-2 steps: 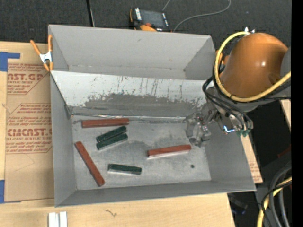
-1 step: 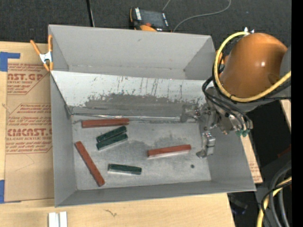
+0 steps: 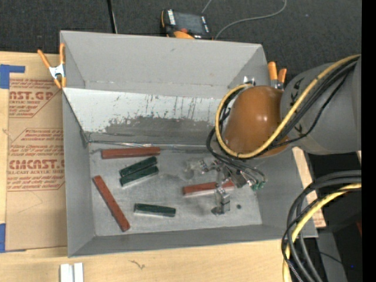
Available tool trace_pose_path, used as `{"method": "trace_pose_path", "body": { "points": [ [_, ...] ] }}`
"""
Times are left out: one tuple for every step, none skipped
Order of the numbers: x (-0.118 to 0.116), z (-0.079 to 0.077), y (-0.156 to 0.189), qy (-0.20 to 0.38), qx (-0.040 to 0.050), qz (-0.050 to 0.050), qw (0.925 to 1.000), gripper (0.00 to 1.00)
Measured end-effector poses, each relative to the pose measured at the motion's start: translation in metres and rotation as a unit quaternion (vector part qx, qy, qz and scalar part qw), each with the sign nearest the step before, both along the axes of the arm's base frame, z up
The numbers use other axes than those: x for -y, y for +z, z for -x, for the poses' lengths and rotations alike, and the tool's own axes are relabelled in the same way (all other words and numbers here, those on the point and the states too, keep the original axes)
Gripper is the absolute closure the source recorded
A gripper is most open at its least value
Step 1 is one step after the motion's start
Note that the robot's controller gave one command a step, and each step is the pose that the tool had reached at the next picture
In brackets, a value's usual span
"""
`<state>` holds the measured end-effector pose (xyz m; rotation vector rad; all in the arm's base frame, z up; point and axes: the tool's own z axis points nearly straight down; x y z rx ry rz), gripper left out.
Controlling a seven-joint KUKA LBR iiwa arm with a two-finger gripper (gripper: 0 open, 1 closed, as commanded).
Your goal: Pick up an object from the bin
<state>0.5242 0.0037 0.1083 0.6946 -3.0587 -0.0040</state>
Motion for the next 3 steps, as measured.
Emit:
{"method": "trace_pose_path", "body": {
  "points": [
    [0.017,0.008,-0.041,-0.013,0.0005,0.000,0.9999,0.00],
    [0.017,0.006,-0.038,-0.012,0.0034,0.000,0.9999,1.00],
    [0.006,0.007,0.173,-0.025,0.0081,0.000,0.9997,1.00]
  ]
}}
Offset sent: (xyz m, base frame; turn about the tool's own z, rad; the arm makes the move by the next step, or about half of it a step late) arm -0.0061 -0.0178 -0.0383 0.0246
